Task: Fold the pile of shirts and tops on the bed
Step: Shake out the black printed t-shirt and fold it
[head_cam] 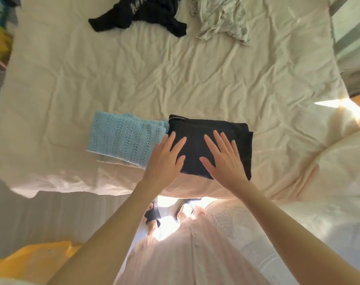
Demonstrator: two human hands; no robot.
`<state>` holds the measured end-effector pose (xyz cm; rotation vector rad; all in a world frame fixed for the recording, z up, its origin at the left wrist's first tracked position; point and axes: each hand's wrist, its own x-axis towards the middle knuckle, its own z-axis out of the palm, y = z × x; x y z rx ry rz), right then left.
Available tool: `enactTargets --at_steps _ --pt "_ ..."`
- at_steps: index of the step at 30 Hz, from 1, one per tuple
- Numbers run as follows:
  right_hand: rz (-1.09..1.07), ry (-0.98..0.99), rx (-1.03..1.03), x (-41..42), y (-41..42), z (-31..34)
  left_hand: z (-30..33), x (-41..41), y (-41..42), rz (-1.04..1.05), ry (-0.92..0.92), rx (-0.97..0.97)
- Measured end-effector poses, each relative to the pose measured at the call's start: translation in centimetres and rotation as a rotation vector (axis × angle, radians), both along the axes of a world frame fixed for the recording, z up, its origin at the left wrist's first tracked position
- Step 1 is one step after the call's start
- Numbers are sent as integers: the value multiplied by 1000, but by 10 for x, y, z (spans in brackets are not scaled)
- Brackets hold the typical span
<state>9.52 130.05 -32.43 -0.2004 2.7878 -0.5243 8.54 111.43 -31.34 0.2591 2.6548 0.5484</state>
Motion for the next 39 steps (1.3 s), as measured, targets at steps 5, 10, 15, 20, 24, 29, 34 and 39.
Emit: enactTargets --at_steps 5,10,15,20,24,29,34,39 --pt "91 73 -78 15 -76 56 56 46 -82 148 110 103" --pt "228 149 -103 21 -170 96 83 87 -180 310 199 75" --pt "322 225 -77 48 -294 117 109 135 -298 328 347 -31" --pt "301 188 -89 91 -411 127 123 183 -423 273 402 -179" --pt "300 203 -33 102 -477 129 123 194 -496 346 339 -171" --pt "281 158 -26 77 -536 118 108 173 -556 353 226 -157" --pt "147 105 -131 14 -600 103 96 147 -629 384 91 -205" --pt "126 73 -179 -49 -675 97 119 81 -714 529 124 -226"
